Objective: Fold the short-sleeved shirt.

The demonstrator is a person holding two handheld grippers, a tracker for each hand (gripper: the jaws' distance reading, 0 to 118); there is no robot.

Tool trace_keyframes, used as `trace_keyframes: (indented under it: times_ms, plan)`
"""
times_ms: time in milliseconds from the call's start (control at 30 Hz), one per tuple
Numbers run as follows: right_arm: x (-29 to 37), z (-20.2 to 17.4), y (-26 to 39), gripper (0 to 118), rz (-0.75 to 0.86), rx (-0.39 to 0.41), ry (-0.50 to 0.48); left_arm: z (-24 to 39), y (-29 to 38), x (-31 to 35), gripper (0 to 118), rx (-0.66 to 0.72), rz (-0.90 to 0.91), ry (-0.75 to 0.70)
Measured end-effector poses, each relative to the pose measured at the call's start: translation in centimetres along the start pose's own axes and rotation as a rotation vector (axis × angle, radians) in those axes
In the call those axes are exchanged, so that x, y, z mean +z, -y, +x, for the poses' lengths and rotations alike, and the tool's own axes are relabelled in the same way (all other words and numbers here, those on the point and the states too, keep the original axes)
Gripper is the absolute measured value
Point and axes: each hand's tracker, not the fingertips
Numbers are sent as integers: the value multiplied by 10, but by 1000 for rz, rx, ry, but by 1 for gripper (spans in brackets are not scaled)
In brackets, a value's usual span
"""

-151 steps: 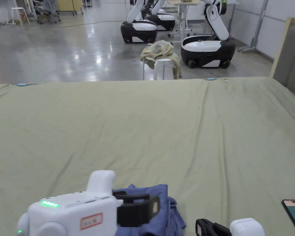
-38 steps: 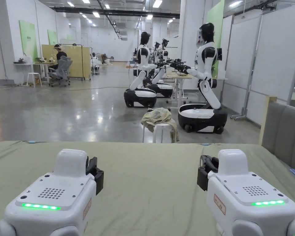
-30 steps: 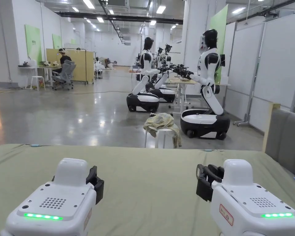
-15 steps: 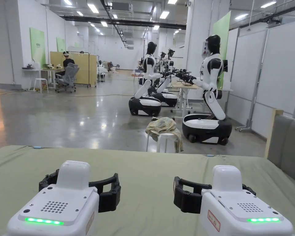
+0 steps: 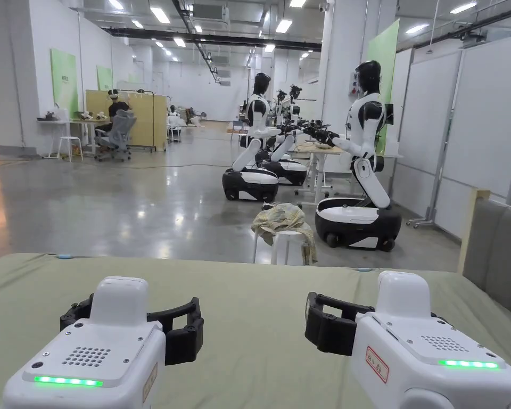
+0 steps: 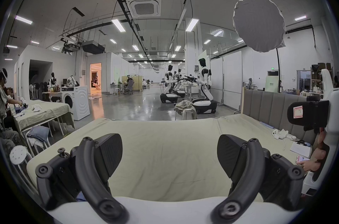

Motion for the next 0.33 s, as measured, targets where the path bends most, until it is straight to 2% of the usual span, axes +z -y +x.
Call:
trace_keyframes:
  times_ms: [167,233,333]
  plan:
    - [4,4,1,118,11,-18,-48,0,1,-1,104,3,-3,2]
    - [10,3,4,118,112,-13,6,1,1,0,104,4,-3,2]
    - [10,4,2,118,93,-5,19,1,2,-1,104,2,-7,1]
